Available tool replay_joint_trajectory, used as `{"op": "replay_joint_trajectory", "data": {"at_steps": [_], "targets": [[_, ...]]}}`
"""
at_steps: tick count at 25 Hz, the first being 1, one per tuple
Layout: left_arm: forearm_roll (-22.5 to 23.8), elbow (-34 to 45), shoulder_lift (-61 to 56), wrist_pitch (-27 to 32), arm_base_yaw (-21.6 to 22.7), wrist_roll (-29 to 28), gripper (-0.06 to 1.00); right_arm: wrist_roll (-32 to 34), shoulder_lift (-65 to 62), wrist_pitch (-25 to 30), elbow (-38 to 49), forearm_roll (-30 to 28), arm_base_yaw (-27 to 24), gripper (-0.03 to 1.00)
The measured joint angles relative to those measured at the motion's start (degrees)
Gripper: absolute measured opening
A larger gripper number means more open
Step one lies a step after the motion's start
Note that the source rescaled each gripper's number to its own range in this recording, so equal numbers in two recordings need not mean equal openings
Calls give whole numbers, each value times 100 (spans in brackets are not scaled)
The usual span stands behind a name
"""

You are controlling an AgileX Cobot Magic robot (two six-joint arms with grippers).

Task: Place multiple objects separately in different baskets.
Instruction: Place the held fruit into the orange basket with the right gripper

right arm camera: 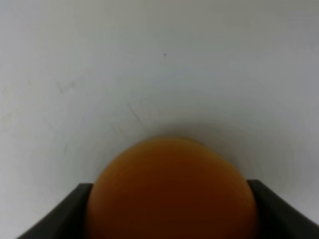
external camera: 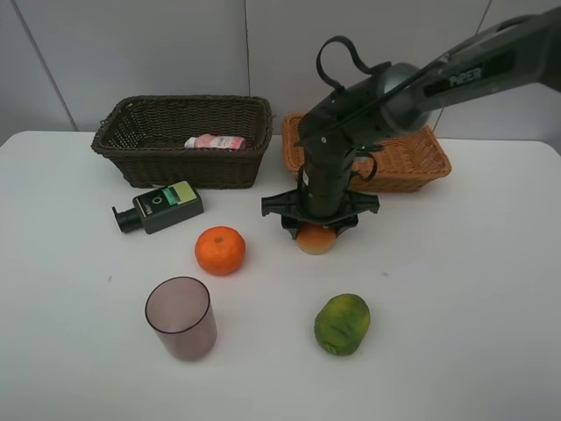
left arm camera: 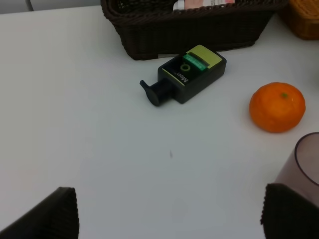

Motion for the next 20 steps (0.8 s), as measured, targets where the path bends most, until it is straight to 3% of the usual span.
{"op": "replay_joint_trajectory", "data": {"at_steps": [9, 15, 20], "targets": [[0, 0, 0, 0, 0, 0, 95, -89, 0, 20, 0, 0, 0, 19], [0, 0, 0, 0, 0, 0, 95, -677, -95, 217, 0, 30, 0, 19], [0, 0, 0, 0, 0, 0, 95, -1574, -571, 546, 0, 170, -11, 19]]}}
